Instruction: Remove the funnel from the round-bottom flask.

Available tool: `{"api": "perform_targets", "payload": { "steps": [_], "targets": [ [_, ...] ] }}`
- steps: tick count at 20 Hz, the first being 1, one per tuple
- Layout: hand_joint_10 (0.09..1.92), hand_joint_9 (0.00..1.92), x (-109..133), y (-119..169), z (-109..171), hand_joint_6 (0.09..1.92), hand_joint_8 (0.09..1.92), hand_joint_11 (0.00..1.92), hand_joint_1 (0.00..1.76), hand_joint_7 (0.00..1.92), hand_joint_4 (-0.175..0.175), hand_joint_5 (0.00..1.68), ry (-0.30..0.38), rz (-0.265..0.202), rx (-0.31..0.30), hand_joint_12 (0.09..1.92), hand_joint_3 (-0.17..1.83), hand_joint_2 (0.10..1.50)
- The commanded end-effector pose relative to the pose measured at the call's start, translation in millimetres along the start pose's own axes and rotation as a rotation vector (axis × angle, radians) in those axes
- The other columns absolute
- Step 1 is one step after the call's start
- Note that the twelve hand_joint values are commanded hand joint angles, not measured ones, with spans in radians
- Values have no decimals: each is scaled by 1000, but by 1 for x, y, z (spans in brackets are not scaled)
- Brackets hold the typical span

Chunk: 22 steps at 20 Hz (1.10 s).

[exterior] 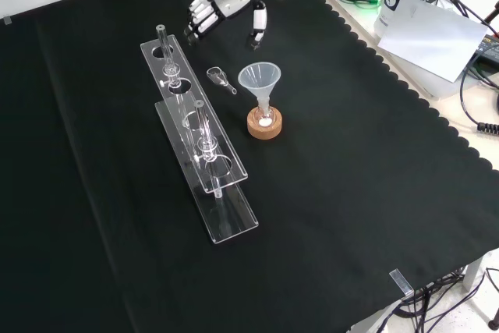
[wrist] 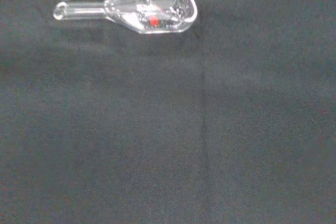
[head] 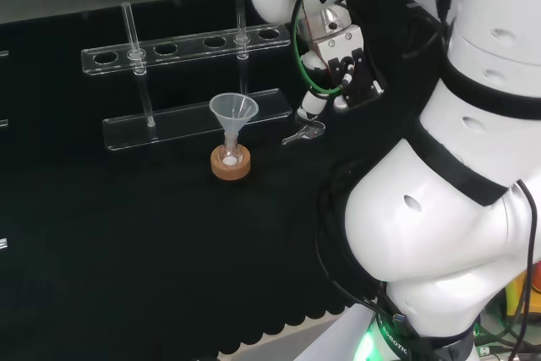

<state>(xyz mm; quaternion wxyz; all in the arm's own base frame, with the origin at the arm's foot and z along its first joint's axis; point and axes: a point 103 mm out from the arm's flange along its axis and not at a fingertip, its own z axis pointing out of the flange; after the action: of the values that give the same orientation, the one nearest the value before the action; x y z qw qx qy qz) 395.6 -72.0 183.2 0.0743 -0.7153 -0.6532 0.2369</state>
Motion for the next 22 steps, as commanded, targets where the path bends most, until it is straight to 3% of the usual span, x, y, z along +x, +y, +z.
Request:
{"api": "perform_targets", "payload": {
  "steps": [1, 12, 22],
  "targets": [
    [751, 183, 11, -35, -13, 87, 555, 153, 721, 0, -34, 111, -3, -3, -9, 1443, 452, 638],
    [747, 206, 17, -65, -37, 87, 608, 168, 711, 16, -37, 130, 52, -124, 21, 1448, 449, 638],
    [749, 273, 56, -78, -73, 87, 649, 246, 660, 49, -18, 107, 73, -253, 10, 1461, 448, 635]
  ]
}}
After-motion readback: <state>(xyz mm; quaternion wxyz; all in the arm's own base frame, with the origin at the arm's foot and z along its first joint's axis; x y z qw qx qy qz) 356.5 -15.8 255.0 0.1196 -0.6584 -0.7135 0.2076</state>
